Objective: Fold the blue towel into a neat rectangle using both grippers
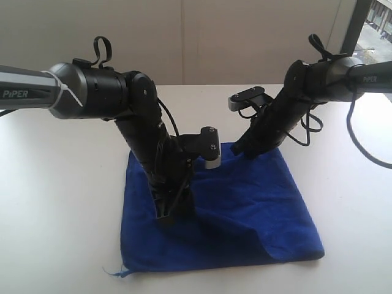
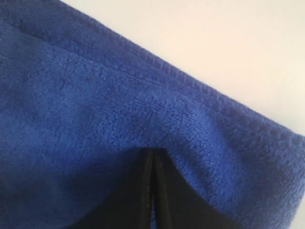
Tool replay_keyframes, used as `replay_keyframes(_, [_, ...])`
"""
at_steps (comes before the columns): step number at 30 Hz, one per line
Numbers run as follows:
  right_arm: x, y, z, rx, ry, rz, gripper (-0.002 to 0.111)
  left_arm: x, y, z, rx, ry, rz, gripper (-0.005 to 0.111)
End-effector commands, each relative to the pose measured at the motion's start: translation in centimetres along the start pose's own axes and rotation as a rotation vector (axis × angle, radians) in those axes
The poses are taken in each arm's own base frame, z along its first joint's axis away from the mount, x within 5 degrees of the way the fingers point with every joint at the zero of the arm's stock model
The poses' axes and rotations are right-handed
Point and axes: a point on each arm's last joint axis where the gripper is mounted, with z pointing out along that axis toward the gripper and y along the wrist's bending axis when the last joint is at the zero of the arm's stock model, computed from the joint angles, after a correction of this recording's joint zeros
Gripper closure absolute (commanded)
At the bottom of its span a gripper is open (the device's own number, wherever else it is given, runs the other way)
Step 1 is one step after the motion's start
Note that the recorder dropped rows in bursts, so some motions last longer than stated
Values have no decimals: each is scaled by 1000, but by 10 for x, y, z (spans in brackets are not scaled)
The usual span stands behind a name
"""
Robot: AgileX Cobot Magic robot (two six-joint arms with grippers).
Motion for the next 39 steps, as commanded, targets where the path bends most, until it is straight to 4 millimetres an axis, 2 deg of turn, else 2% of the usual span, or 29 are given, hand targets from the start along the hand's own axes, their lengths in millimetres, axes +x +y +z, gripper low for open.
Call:
replay_keyframes(1, [8, -6, 10, 14, 36, -11, 108, 2, -6, 2, 59, 33, 2, 103])
replay_keyframes(2, [8, -6, 10, 14, 36, -11, 108, 4, -7, 2, 69, 49, 12, 107])
replay_keyframes(9, [8, -6, 10, 14, 36, -11, 108, 14, -11, 0, 116, 158, 54, 107])
replay_keyframes(26, [8, -6, 10, 16, 32, -12, 108, 25, -25, -6, 272, 277, 62, 107])
replay_keyframes(30, [8, -6, 10, 16, 32, -12, 108, 30, -24, -7, 258, 349, 39, 107])
replay_keyframes(39, [8, -7, 10, 17, 30, -12, 108, 32, -27, -9, 293, 371, 22, 107])
